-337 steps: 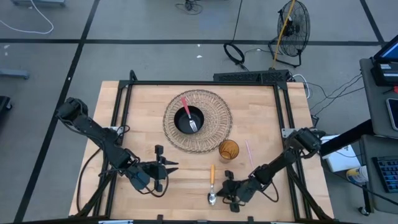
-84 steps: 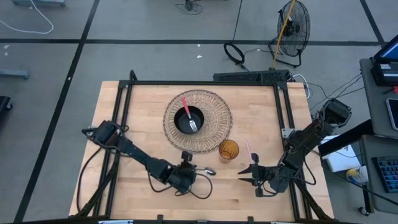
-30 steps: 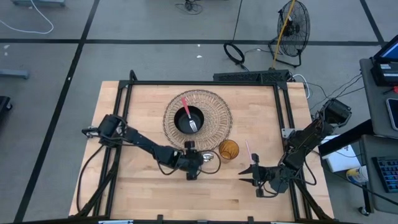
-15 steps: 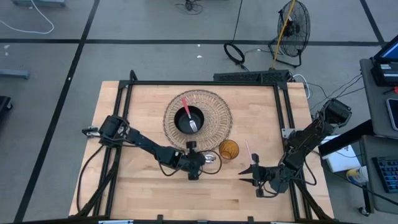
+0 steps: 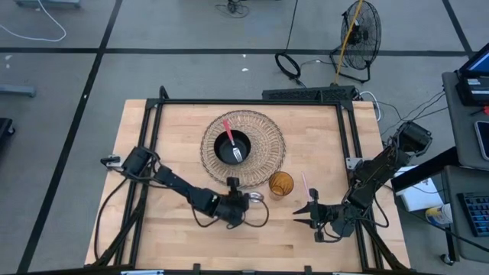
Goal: Pick & Place Utensil
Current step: Put the yellow spoon into the black bowl on the woven mat
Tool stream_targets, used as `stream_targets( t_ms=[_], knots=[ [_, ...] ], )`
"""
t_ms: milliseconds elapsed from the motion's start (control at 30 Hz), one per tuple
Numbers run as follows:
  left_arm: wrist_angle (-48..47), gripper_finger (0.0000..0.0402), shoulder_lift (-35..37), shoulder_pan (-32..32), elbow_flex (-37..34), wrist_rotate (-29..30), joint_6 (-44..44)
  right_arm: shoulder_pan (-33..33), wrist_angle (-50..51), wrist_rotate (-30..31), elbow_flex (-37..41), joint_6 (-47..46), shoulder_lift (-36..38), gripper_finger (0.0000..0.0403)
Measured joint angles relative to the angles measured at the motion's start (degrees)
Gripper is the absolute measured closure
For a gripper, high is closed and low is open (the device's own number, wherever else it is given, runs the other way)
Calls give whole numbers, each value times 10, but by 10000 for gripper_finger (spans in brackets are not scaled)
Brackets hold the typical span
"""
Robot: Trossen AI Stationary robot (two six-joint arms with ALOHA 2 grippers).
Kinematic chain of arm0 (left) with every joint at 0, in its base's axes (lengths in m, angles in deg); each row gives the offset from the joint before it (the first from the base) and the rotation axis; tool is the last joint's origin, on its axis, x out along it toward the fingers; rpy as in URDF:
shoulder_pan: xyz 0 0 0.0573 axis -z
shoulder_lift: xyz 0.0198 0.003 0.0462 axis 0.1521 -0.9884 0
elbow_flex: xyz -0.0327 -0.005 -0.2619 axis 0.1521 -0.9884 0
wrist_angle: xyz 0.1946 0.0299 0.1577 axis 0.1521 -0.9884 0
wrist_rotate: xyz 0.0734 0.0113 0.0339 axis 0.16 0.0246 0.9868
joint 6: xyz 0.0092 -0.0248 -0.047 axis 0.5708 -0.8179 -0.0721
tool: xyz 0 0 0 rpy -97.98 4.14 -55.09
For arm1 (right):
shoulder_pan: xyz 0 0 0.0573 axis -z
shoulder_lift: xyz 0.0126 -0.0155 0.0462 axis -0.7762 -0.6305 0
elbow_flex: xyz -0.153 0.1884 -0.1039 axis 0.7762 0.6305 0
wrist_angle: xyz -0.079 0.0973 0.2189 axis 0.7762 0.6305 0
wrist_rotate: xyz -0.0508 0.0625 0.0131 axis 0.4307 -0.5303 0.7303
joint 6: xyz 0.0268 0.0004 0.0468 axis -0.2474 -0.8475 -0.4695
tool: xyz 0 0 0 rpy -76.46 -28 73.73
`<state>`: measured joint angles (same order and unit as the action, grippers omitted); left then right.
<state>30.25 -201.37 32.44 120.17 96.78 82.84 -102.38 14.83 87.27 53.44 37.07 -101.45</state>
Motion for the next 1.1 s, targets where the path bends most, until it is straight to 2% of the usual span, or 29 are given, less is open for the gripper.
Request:
stream_targets(
  t_ms=[233, 667, 1100],
  knots=[
    [-6, 399, 2, 29, -1, 47, 2, 0, -3, 0, 0, 0, 0, 310],
    [-12, 400, 2, 46, -1, 68, -10, 0, -5, 0, 0, 0, 0, 309],
    [-51, 401, 21, 71, -2, 164, -4, 0, -4, 0, 0, 0, 0, 309]
  ],
)
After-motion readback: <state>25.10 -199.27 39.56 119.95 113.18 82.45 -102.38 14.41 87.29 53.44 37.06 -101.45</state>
